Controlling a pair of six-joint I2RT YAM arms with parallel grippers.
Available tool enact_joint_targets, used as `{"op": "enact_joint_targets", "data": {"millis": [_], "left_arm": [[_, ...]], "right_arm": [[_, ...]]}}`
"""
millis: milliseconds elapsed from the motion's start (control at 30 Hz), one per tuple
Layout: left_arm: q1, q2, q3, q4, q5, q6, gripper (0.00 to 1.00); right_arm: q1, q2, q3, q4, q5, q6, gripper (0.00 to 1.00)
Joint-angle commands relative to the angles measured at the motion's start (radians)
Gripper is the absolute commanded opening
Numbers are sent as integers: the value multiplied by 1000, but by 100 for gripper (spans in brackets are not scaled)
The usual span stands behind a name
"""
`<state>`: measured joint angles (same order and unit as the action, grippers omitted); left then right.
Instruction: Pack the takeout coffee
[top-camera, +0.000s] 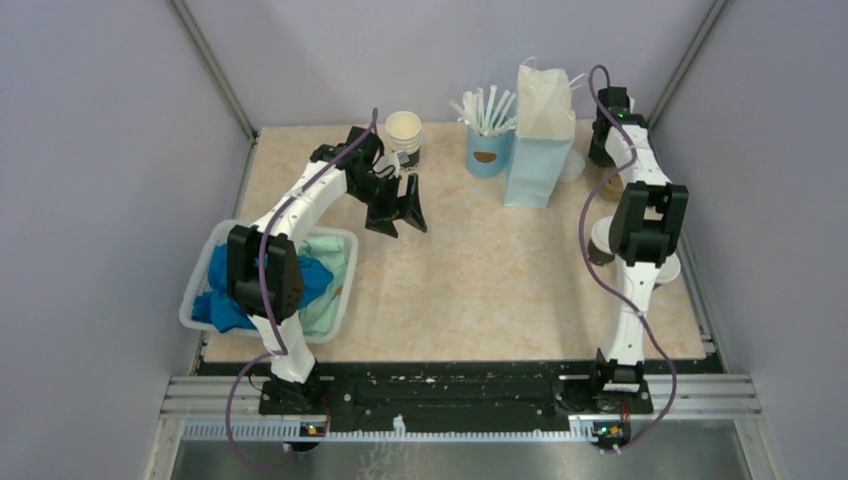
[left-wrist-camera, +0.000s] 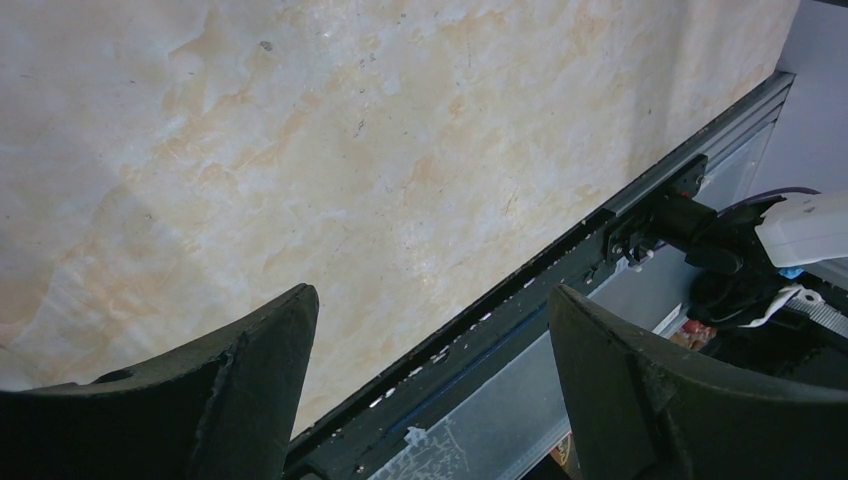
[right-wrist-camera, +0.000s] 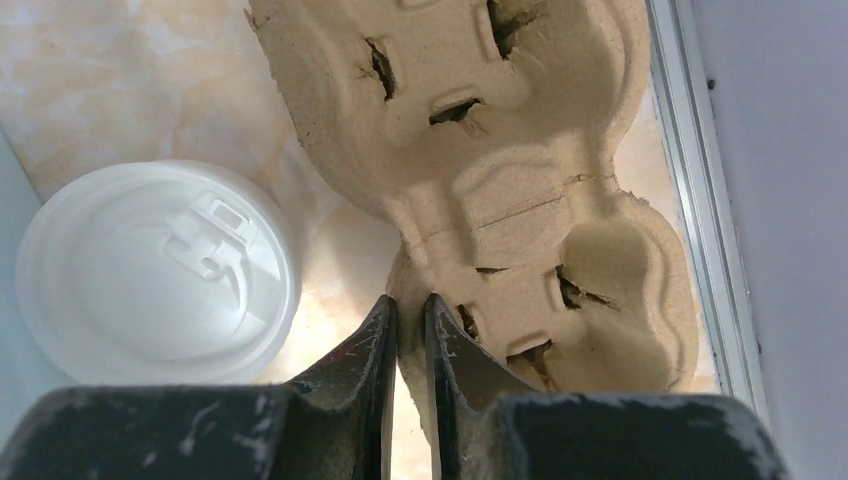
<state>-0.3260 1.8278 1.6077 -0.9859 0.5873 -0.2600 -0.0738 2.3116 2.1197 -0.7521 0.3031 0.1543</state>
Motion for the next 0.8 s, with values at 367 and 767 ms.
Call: {"op": "enact_joint_targets", "data": {"millis": [367,767], "left_arm": [[4,-50,-17,43,34,10,91],[5,-48,-23,46,39,10,91]], "right_arm": [[-164,-163,-163,186,-512,172,2],[-176,-63,-91,159,-526,246,26]]}}
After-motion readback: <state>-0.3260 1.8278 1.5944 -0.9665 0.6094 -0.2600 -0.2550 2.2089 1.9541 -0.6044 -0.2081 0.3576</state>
